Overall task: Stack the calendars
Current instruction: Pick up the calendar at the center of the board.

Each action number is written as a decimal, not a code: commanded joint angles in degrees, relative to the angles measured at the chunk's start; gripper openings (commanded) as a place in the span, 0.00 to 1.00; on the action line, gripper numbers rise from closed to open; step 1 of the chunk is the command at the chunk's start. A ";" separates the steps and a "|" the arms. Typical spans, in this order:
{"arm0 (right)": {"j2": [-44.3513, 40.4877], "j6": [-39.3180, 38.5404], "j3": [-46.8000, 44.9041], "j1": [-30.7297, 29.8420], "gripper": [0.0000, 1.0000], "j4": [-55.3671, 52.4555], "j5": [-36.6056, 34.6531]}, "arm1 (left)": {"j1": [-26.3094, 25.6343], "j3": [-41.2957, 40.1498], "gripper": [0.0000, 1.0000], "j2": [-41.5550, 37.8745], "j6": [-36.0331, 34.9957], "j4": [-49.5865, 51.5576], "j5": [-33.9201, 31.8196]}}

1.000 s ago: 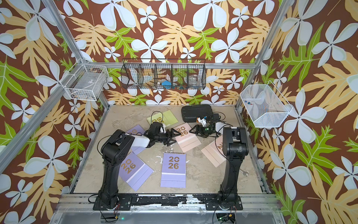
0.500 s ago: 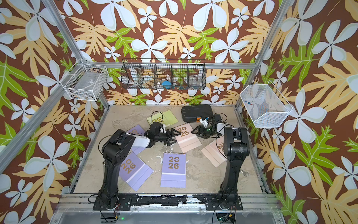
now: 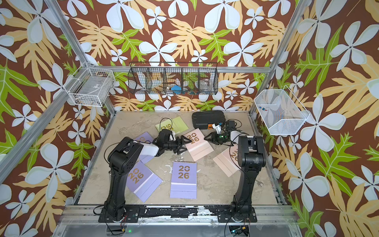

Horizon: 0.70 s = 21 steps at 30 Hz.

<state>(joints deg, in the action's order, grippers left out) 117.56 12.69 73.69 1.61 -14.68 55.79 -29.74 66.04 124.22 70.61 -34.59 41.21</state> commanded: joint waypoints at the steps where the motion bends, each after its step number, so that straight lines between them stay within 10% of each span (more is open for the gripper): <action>1: -0.72 3.09 -0.95 -0.90 0.43 -2.93 15.86 | -0.50 -0.07 0.89 0.76 0.14 1.72 -0.52; 21: -2.31 6.40 -1.34 -1.34 0.33 -0.79 11.73 | -0.32 0.10 0.89 0.49 0.73 0.84 -0.08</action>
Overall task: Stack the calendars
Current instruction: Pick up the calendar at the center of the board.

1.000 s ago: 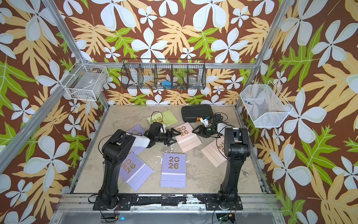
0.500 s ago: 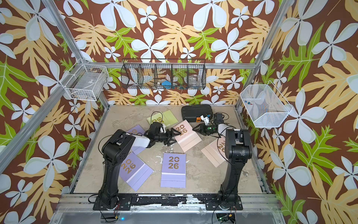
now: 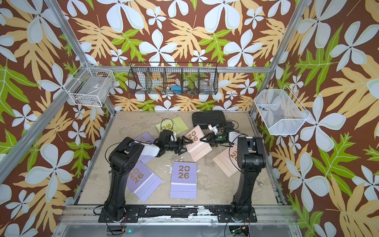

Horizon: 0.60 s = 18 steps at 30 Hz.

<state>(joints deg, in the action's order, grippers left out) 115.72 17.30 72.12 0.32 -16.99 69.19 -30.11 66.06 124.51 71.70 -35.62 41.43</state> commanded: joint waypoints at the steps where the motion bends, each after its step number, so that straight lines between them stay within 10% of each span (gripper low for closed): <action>1: -0.50 2.69 0.22 -0.05 0.32 2.52 -2.65 | 0.10 0.05 0.89 0.13 -0.35 1.87 -0.30; 18: -4.55 4.47 -0.96 -0.14 0.14 4.08 -9.32 | 1.27 -0.20 0.89 -2.86 -0.18 1.89 0.06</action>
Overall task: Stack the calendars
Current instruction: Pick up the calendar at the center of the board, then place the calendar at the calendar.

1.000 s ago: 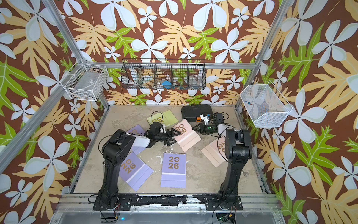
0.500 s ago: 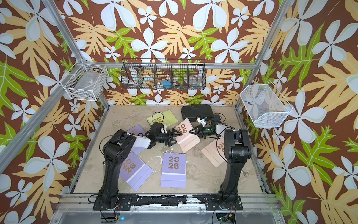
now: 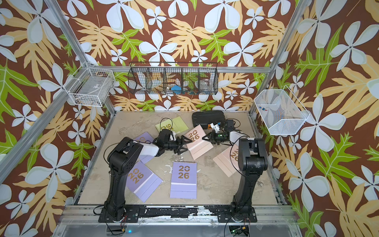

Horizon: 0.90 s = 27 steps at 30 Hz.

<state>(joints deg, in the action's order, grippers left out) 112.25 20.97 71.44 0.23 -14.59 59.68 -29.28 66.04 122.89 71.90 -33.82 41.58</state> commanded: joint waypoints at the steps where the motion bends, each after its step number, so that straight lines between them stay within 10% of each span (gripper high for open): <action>1: -1.61 0.82 -0.61 -0.05 0.14 1.44 -0.08 | 0.67 -0.50 0.89 -1.89 -0.37 0.13 -0.30; 27: -47.66 24.42 -35.53 -2.56 0.13 10.18 -11.74 | 3.96 -16.04 0.89 -28.74 -12.68 17.31 -9.76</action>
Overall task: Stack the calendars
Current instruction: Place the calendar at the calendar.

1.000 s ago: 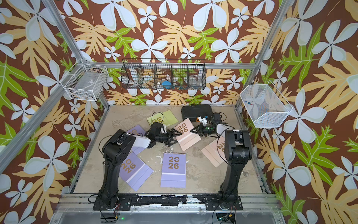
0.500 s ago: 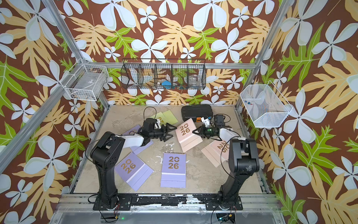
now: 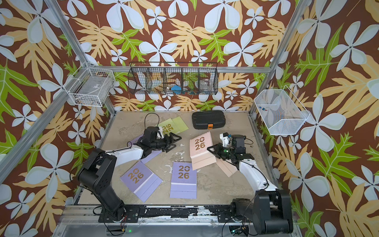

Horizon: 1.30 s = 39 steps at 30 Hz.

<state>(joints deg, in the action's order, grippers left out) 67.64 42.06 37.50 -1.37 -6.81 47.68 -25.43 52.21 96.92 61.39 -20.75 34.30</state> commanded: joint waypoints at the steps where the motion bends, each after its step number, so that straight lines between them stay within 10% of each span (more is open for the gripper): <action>1: -4.54 3.82 -2.29 -1.74 0.13 2.43 0.14 | 0.12 -3.47 0.89 -4.44 -2.16 4.50 -3.11; 21: -27.43 31.37 -19.90 -31.58 0.13 13.75 -22.91 | 0.91 -25.23 0.90 -23.70 0.30 4.63 -6.50; 39: -22.42 37.01 -25.74 -44.68 0.13 27.00 -35.99 | -2.25 -29.69 0.91 -20.14 5.50 -6.14 -1.92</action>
<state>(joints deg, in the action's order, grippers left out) 45.01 78.06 11.97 -45.58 14.39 14.06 -27.51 22.74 76.27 66.13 -23.75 31.48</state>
